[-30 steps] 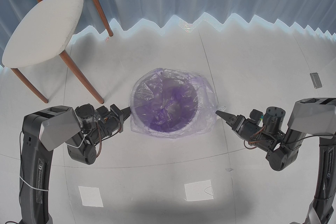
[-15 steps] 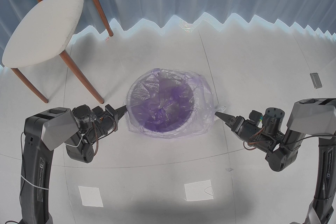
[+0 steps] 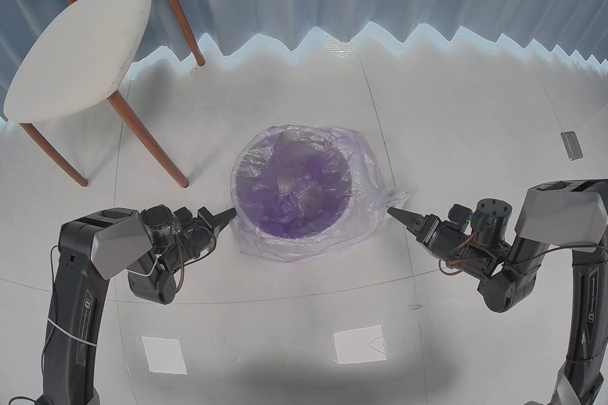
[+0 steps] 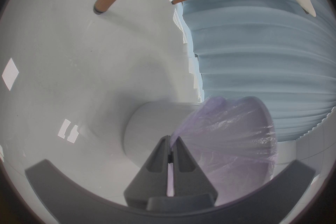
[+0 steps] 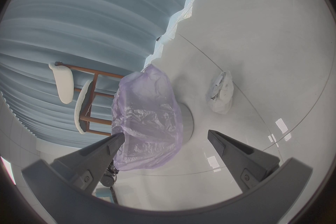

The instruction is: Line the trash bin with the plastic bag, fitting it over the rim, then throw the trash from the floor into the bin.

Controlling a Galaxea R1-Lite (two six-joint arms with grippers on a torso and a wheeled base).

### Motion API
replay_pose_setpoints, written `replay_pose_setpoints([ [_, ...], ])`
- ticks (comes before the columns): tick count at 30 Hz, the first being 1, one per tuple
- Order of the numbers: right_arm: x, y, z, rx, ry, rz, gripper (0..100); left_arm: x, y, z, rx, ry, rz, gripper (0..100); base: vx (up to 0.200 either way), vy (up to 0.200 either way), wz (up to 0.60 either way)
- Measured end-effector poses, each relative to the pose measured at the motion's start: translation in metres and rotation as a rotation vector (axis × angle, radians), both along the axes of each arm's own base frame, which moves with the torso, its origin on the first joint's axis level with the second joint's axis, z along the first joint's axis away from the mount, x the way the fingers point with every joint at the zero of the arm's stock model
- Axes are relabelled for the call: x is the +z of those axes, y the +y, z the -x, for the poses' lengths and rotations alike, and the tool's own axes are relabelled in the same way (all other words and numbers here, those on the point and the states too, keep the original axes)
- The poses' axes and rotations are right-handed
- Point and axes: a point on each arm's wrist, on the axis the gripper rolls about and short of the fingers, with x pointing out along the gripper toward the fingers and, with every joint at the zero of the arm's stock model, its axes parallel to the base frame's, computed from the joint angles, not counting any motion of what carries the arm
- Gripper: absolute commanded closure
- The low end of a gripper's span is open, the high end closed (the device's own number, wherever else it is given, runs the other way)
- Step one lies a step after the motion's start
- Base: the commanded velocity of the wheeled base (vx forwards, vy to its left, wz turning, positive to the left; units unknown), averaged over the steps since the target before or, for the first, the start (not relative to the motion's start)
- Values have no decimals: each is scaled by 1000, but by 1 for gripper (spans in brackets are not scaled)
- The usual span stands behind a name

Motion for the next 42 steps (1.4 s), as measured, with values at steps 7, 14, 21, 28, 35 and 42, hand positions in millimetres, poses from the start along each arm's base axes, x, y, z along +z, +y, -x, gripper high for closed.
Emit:
replay_pose_setpoints([
  [7, -4, 0, -1, -1, 4, 2, 0, -13, -1, 0, -1, 37, -10, 100, 0, 0, 0],
  [14, -8, 0, -2, -3, 2, 1, 0, -16, -2, 0, -2, 40, -16, 100, 0, 0, 0],
  [21, -9, 0, -2, -2, 5, 2, 0, -16, -2, 3, 5, 22, -30, 0, 0, 0, 0],
  [28, -8, 2, -3, -6, 36, -46, 0, -3, 1, 3, 76, -17, -29, 0, 0, 0, 0],
  [35, 2, 9, -3, -3, 88, -147, 0, 45, 14, 0, 174, -143, -59, 0, 0, 0, 0],
  [42, 14, 13, -6, -4, 167, -140, 0, 145, 47, 11, 255, -366, -67, 0, -86, -143, 0],
])
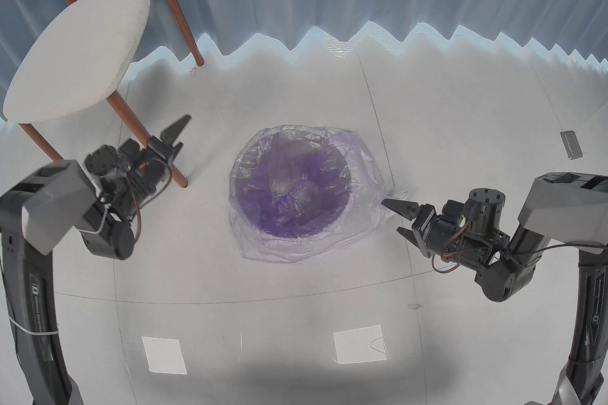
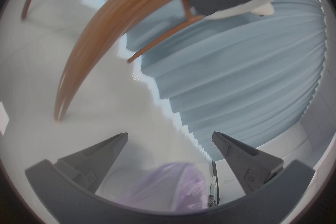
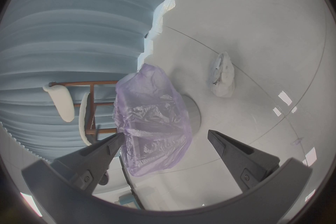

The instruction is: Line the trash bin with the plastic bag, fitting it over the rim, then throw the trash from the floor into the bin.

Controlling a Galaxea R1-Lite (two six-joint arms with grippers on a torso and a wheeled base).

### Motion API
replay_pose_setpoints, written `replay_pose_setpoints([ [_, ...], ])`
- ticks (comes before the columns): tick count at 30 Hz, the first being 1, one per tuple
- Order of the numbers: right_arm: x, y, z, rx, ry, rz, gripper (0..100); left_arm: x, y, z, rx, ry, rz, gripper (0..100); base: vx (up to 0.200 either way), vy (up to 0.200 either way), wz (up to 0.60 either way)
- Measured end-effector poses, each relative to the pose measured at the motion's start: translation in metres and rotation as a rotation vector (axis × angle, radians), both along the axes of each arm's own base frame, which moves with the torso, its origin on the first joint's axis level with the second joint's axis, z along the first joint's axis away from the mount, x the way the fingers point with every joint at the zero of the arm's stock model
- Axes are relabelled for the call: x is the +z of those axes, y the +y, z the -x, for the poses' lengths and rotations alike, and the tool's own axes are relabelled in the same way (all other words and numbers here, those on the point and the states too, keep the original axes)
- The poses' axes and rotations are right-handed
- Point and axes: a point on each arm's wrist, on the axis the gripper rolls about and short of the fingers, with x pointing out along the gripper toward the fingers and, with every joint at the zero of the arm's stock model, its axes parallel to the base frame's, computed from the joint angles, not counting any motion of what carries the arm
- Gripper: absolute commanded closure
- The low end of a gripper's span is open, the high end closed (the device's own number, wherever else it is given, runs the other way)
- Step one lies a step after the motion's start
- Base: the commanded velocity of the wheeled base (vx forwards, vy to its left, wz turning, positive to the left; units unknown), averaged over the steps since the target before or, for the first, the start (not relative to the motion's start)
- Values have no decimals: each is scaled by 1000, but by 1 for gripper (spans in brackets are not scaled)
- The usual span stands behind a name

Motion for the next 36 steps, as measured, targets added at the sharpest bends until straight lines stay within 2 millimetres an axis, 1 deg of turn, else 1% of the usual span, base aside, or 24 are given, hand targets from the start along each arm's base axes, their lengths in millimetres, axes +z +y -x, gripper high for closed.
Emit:
replay_pose_setpoints([
  [3, 10, 1, -8, -3, 14, 6, 0, 41, 13, 14, 19, -92, -18, 0, 0, -67, 0],
  [7, 24, 4, -17, 0, -27, 14, 0, 84, 22, 36, 42, -189, -51, 0, 0, 0, 0],
  [9, 29, 7, -19, 8, -44, 16, 0, 100, 22, 49, 48, -227, -72, 0, 0, 0, 0],
  [13, 36, 16, -23, 25, -71, 5, 0, 119, 14, 71, 39, -272, -111, 0, 0, 0, 0],
  [15, 38, 20, -27, 25, -71, -16, 0, 126, 7, 82, 26, -292, -130, 0, 0, 0, 0],
  [18, 35, 23, -34, 19, -51, -54, 0, 133, 1, 92, 19, -317, -155, 0, 0, 0, 0],
  [23, 20, 27, -49, 18, -72, -33, 0, 139, -6, 104, 23, -357, -209, 0, 0, 0, 0],
  [29, 2, 32, -69, 17, -103, -20, 0, 139, -13, 110, 17, -373, -240, 0, 0, 0, 0],
  [36, -5, 36, -94, 10, -162, -45, 0, 142, -16, 115, 11, -382, -245, 0, 0, 0, 0],
])
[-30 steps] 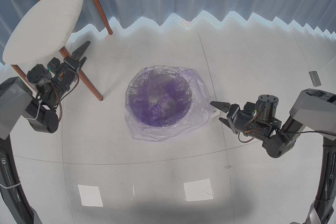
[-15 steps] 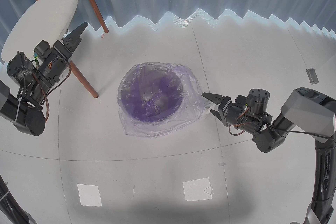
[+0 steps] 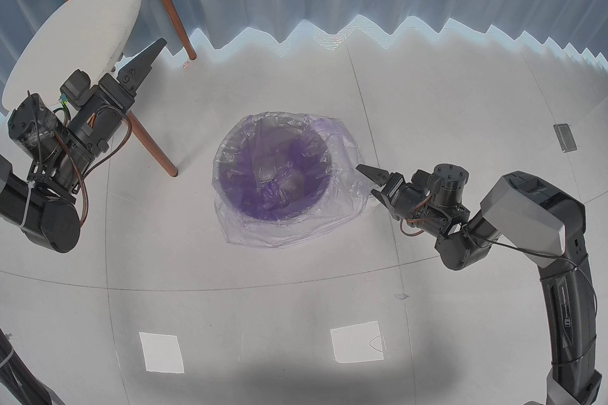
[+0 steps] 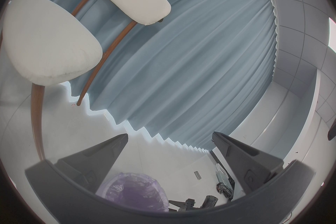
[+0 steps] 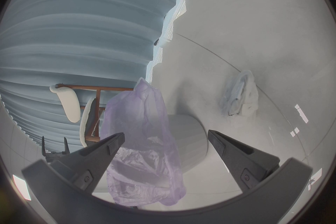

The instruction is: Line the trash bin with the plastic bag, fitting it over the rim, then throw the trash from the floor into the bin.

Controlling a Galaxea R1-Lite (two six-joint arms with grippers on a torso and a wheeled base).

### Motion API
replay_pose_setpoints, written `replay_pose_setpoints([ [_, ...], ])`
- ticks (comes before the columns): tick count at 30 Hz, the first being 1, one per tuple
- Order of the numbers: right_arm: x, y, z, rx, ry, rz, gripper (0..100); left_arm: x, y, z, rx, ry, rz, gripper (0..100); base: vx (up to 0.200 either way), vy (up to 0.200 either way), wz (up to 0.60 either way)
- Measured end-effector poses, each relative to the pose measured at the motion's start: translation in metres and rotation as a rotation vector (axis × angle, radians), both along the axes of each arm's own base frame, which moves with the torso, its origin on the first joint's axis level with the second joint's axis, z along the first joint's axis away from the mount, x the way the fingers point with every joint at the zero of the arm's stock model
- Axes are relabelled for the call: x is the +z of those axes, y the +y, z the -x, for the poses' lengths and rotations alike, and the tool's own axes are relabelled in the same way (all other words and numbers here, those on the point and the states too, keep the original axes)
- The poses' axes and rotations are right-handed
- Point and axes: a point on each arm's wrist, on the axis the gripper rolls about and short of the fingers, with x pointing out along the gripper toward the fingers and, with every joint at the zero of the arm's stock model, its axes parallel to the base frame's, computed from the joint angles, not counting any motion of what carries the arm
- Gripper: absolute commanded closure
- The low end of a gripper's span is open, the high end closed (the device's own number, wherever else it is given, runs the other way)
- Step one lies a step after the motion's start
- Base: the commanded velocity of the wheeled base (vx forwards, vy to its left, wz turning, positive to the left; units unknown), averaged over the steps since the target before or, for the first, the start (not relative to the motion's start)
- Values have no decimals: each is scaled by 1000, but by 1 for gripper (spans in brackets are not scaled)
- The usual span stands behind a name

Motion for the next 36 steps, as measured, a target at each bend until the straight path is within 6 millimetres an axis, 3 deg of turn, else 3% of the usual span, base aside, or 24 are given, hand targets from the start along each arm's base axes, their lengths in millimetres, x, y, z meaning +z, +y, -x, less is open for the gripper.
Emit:
replay_pose_setpoints([
  [4, -5, 3, -7, 3, -10, -11, 0, 1, 0, 2, -1, -3, 0, 0, 0, 0, 0],
  [5, -6, 4, -8, 2, -8, -20, 100, 1, 0, 2, -1, -2, -1, 0, 0, 0, 0],
  [19, -15, 5, -14, -7, 44, -81, 100, 0, 0, 3, -1, 1, -1, 0, 0, 0, 0],
  [28, -40, 9, -22, -6, 77, -18, 100, 0, -1, 3, -4, 2, -2, 0, 0, 0, 0],
  [36, -55, 19, -48, -111, 80, 100, 100, -1, -2, 3, -4, 5, -3, 0, 0, 0, 0],
])
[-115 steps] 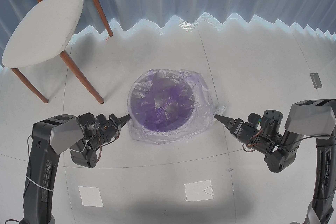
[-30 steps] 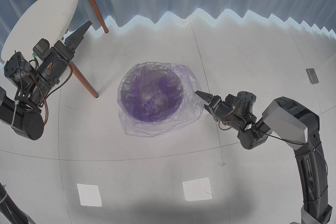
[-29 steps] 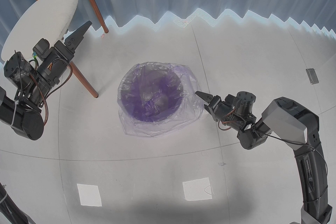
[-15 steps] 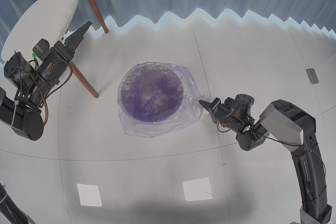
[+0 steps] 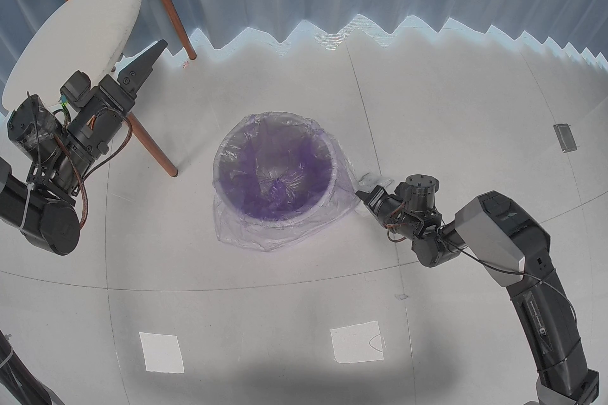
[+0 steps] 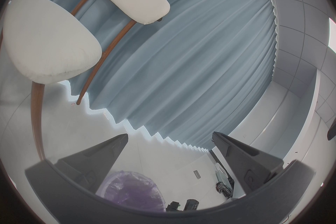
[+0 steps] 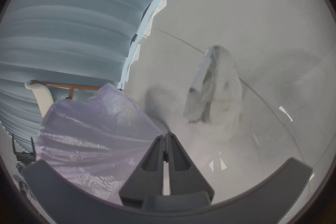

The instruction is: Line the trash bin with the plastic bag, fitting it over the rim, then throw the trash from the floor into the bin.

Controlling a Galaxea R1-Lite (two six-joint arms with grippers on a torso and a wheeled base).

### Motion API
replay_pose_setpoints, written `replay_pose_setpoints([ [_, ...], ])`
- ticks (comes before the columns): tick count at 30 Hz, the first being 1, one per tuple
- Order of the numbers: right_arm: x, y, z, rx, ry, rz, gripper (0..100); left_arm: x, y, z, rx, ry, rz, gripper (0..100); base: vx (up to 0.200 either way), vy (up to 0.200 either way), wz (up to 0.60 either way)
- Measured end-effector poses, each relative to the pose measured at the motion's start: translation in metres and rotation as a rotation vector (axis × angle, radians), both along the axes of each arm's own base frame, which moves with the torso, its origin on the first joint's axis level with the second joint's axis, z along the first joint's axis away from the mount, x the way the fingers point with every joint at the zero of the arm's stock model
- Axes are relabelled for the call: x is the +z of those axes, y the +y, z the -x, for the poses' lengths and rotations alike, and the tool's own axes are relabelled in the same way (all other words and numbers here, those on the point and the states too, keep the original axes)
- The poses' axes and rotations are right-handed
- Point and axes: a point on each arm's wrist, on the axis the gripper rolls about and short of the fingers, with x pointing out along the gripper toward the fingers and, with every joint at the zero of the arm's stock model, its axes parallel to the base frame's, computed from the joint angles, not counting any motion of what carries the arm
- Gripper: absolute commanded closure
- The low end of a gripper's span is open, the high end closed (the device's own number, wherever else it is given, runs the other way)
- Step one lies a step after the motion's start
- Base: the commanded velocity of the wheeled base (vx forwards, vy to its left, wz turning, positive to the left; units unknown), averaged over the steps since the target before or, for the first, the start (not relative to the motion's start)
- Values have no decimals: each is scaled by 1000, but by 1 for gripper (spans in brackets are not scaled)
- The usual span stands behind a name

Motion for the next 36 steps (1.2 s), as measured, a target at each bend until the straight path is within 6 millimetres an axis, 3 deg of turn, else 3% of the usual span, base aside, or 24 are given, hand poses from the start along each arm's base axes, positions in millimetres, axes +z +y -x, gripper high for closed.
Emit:
replay_pose_setpoints([
  [6, -12, 7, -17, -80, -3, 49, 100, -1, -1, 0, -2, 2, -1, 0, 0, 0, 0],
  [13, -12, 18, -17, -84, -8, 54, 100, -3, -4, 0, -7, 5, -6, 0, 0, 0, 0],
  [14, -10, 19, -16, -84, -6, 51, 0, -3, -4, 0, -8, 7, -7, 0, 0, 0, 0],
  [27, 11, 10, 13, -93, 79, 28, 0, -4, -5, 1, -10, 10, -11, 0, 0, 0, 0],
  [36, 41, -14, 67, -86, 178, 111, 0, -6, -7, 4, -17, 17, -14, 0, 0, 0, 0],
])
